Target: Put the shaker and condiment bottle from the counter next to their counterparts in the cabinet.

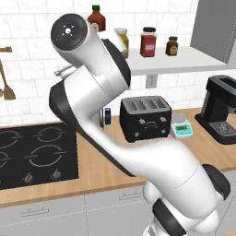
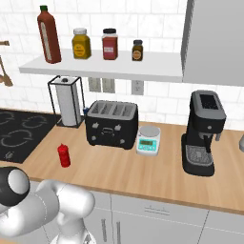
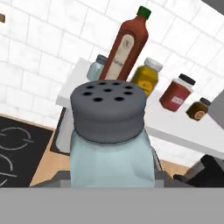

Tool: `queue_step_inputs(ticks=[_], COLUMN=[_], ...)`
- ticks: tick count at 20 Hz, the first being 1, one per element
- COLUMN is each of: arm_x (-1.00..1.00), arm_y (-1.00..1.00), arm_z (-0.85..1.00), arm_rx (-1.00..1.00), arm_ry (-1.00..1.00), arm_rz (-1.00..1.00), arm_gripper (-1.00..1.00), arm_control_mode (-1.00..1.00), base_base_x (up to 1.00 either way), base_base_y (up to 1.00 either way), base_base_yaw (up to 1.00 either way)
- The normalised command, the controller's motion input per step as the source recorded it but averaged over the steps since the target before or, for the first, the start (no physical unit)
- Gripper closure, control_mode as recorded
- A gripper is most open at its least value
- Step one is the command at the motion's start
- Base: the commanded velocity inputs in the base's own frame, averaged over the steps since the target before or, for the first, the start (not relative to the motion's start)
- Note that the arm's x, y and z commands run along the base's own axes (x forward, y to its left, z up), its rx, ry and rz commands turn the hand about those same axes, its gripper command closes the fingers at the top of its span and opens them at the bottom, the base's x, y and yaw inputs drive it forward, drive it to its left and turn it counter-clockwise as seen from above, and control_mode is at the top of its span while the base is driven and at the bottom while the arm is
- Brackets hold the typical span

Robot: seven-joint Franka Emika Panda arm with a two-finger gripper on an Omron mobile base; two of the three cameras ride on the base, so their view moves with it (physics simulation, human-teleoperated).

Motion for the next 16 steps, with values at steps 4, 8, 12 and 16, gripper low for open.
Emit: queue_step_inputs(ticks=[4, 8, 12, 16], arm_x=[0.02, 0.01, 0.13, 0.33], arm_y=[-0.13, -0.22, -0.17, -0.28], arm_z=[0.0, -0.02, -0.18, 0.0], arm_rx=[0.0, 0.05, 0.17, 0.27], arm_ry=[-0.41, -0.3, 0.0, 0.0], arm_rz=[0.0, 0.0, 0.0, -0.02], arm_gripper=[1.0, 1.0, 1.0, 1.0], arm_control_mode=[-1.0, -1.0, -1.0, -1.0], base_base_x=[0.0, 0.0, 0.0, 0.0], base_base_y=[0.0, 0.0, 0.0, 0.0], base_base_yaw=[0.0, 0.0, 0.0, 0.0])
